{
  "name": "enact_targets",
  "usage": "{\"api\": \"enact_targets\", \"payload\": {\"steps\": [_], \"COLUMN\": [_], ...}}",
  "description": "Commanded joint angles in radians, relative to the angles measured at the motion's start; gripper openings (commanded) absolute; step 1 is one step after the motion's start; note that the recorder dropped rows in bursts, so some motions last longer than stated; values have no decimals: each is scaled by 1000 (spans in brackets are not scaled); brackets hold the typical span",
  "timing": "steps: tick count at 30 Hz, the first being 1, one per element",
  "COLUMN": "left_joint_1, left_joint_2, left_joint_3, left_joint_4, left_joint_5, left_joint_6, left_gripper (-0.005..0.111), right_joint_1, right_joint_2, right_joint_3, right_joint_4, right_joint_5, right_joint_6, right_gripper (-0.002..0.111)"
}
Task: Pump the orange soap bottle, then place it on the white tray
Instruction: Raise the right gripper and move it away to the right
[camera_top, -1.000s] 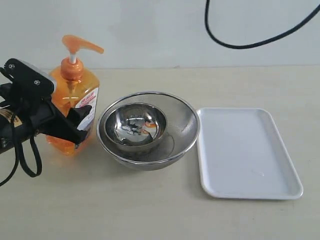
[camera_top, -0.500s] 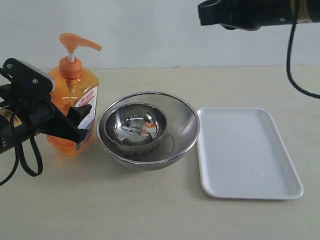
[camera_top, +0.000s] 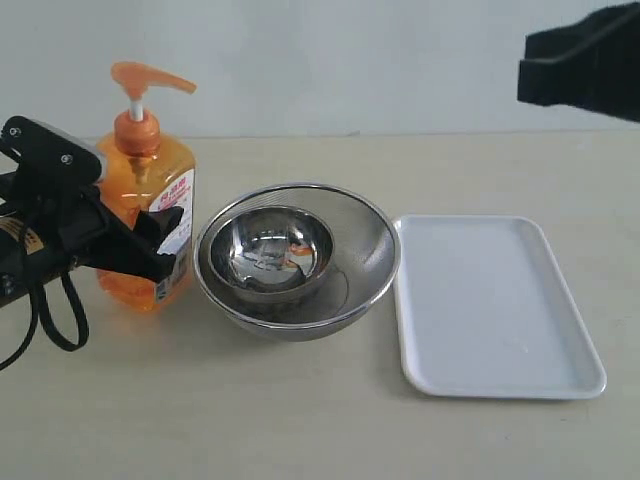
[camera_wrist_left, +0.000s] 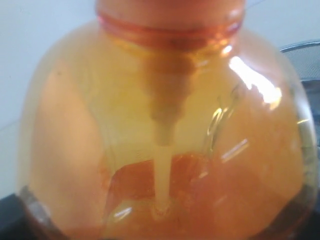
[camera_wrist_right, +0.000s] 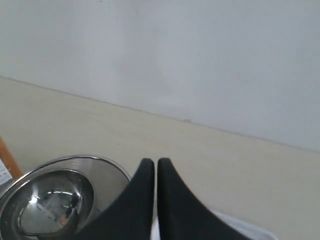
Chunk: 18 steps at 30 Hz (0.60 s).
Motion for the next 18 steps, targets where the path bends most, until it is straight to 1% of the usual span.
{"api": "enact_targets", "payload": {"steps": [1,4,9,15,18], "left_joint_1": [-6,-6,-6,-6,-6], "left_joint_2": [-12,-12,-12,-12,-12], "left_joint_3": [-15,-15,-15,-13,-13], "left_joint_4": [-3,-3,-7,-97,-99], "left_joint_5": [-84,-84,-87,-83,-79], "left_joint_6": [-42,-72,-158,-171,-201], "left_gripper": [11,11,11,11,11], "right_joint_1": [-6,-6,-6,-6,-6], "right_joint_2": [-61,-81,-81,-81,-81], "right_joint_3": [119,176,223,228,228], "right_joint_4": [107,127,159,159,159], "right_joint_5": [119,145,141,143,143], "right_joint_6": [8,22,22,22,22], "right_gripper": [0,0,0,0,0]}}
